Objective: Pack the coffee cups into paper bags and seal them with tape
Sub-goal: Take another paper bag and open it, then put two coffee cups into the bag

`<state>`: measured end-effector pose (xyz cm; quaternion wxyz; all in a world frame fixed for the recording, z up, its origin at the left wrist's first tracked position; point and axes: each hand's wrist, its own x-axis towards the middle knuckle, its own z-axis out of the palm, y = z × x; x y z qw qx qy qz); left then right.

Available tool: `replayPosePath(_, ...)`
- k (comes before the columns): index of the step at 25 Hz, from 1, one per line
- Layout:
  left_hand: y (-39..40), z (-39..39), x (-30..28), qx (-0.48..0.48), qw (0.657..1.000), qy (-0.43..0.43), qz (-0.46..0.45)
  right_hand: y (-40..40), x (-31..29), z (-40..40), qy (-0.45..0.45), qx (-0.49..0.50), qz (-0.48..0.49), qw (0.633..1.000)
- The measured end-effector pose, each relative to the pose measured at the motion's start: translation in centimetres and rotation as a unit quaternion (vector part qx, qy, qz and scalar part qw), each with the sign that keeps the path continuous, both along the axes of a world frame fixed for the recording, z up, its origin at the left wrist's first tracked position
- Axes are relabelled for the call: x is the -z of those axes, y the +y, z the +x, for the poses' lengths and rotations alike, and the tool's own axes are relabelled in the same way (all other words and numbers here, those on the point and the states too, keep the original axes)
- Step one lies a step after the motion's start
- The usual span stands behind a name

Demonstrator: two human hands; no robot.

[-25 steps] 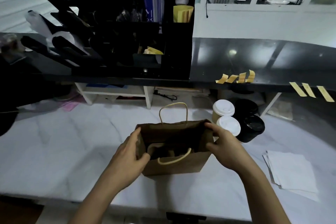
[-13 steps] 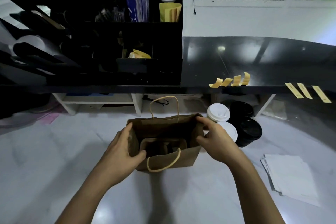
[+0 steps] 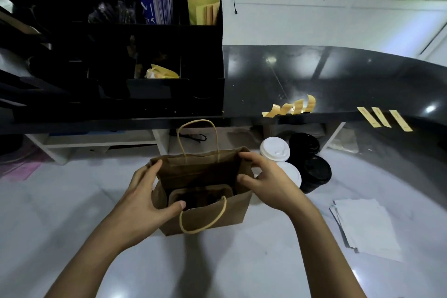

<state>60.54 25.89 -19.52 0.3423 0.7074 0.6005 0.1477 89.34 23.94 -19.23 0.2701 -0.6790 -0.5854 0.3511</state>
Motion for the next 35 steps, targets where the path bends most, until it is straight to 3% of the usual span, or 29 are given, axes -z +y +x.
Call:
replayPosePath(3, 0.0, 0.1, 0.1, 0.001, 1.0, -0.002, -0.003, -0.1, -0.1, 0.9, 0.015, -0.01, 0.036, 0.999)
replayPosePath(6, -0.1, 0.2, 0.4, -0.005, 1.0, -0.006, -0.001, -0.2, 0.2, 3.0, 0.009, 0.065, 0.076, 0.995)
replayPosePath(7, -0.2, 0.2, 0.4, -0.008, 1.0, -0.004, -0.001, -0.2, 0.7, 3.9, -0.071, 0.107, 0.087, 0.988)
replayPosePath(9, -0.4, 0.1, 0.6, -0.012, 1.0, -0.004, -0.001, -0.3, 2.1, 5.7, -0.301, 0.15, 0.07, 0.939)
replayPosePath(10, -0.4, 0.1, 0.6, -0.014, 1.0, -0.006, -0.001, -0.4, 2.9, 6.3, -0.363, 0.147, 0.039, 0.919)
replayPosePath(13, -0.7, 0.1, 0.7, -0.021, 1.0, -0.004, 0.002, -0.5, 5.1, 7.0, -0.402, 0.107, -0.041, 0.909)
replayPosePath(27, -1.5, 0.4, 0.7, -0.034, 0.999, -0.013, 0.009, -1.0, 7.1, 6.2, -0.402, 0.062, -0.002, 0.914)
replayPosePath(31, -1.5, 0.3, 0.7, -0.031, 0.999, -0.017, 0.009, -1.4, 5.7, 5.3, -0.355, 0.06, -0.013, 0.933)
replayPosePath(35, -1.6, 0.2, 0.9, -0.031, 0.999, -0.021, 0.009, -1.8, 0.5, 4.4, -0.227, 0.132, 0.032, 0.964)
